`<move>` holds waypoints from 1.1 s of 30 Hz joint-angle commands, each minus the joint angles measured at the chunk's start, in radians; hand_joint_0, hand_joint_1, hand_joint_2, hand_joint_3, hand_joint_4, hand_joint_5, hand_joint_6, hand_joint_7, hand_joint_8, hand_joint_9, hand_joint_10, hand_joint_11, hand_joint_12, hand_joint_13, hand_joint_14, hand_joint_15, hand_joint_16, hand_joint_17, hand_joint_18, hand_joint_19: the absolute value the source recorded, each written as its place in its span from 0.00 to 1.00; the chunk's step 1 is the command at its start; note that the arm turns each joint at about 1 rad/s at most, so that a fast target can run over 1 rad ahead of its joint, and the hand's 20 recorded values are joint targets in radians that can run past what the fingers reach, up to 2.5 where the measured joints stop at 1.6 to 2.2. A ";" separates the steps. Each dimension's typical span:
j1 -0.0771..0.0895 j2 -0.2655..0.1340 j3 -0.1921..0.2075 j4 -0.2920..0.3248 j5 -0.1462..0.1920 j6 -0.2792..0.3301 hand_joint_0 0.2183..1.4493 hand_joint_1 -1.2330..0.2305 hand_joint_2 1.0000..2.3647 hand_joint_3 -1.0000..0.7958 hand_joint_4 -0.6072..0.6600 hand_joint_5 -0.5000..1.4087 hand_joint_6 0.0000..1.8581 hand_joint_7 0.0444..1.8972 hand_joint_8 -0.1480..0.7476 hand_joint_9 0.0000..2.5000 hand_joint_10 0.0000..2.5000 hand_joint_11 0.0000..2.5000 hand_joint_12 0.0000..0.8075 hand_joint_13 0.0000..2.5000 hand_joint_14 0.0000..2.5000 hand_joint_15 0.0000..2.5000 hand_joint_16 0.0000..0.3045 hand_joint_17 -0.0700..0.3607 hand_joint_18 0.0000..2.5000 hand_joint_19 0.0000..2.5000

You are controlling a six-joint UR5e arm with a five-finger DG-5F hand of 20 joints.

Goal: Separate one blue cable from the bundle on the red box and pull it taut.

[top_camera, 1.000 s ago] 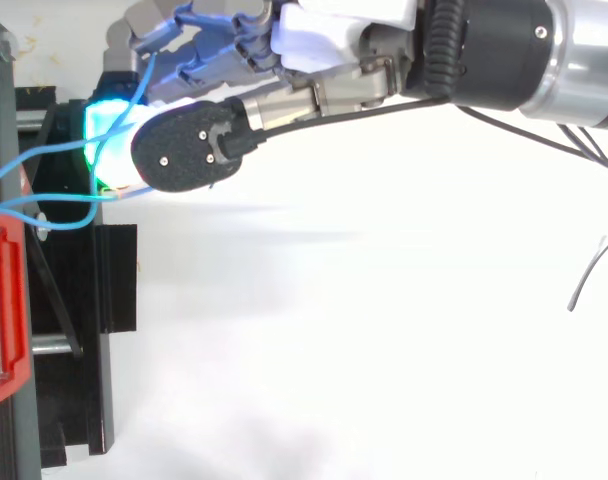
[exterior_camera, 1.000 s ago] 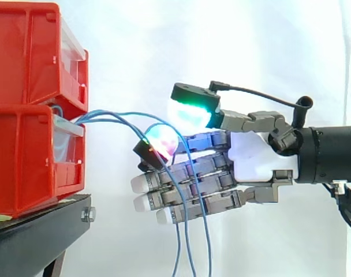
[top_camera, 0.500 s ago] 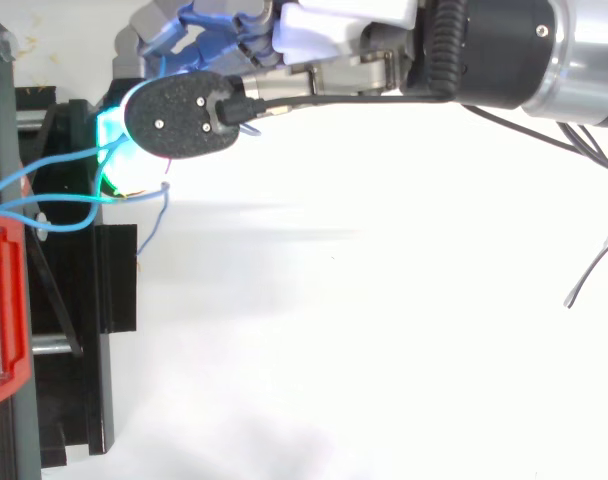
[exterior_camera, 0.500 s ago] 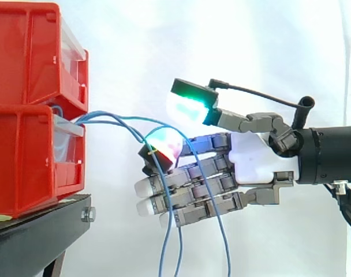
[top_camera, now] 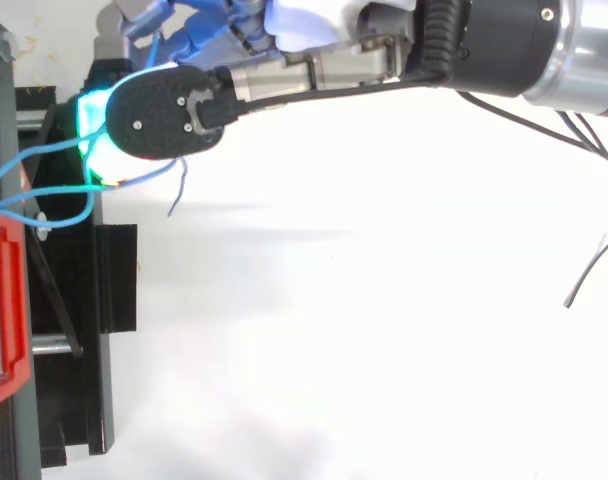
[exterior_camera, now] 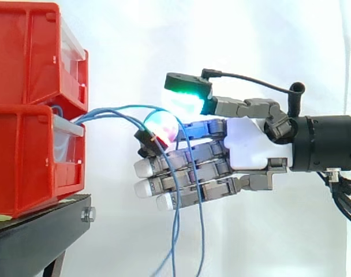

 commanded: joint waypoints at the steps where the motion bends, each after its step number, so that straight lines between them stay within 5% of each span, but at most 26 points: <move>1: -0.002 0.000 0.002 0.001 -0.001 -0.009 0.31 0.31 0.02 0.48 0.53 0.17 0.50 0.45 0.43 0.24 0.01 0.16 0.38 0.19 0.01 0.12 0.16 0.41 0.17 0.13; 12: -0.007 0.000 0.002 0.005 -0.001 -0.063 0.36 0.25 0.00 0.29 0.57 0.17 0.50 0.43 0.42 0.24 0.01 0.17 0.37 0.18 0.01 0.11 0.15 0.40 0.17 0.11; 18: -0.007 0.000 0.002 0.005 -0.001 -0.063 0.22 0.42 0.00 0.28 0.62 0.18 0.48 0.45 0.45 0.27 0.01 0.16 0.40 0.20 0.01 0.12 0.16 0.42 0.19 0.14; 24: -0.007 0.000 0.002 0.005 -0.001 -0.066 0.25 0.58 0.00 0.28 0.61 0.19 0.47 0.46 0.45 0.28 0.01 0.15 0.39 0.20 0.01 0.12 0.16 0.42 0.19 0.16; 33: -0.008 0.001 0.002 0.005 -0.001 -0.074 0.30 0.36 0.01 0.45 0.58 0.17 0.49 0.45 0.44 0.26 0.01 0.17 0.37 0.21 0.01 0.13 0.15 0.40 0.20 0.16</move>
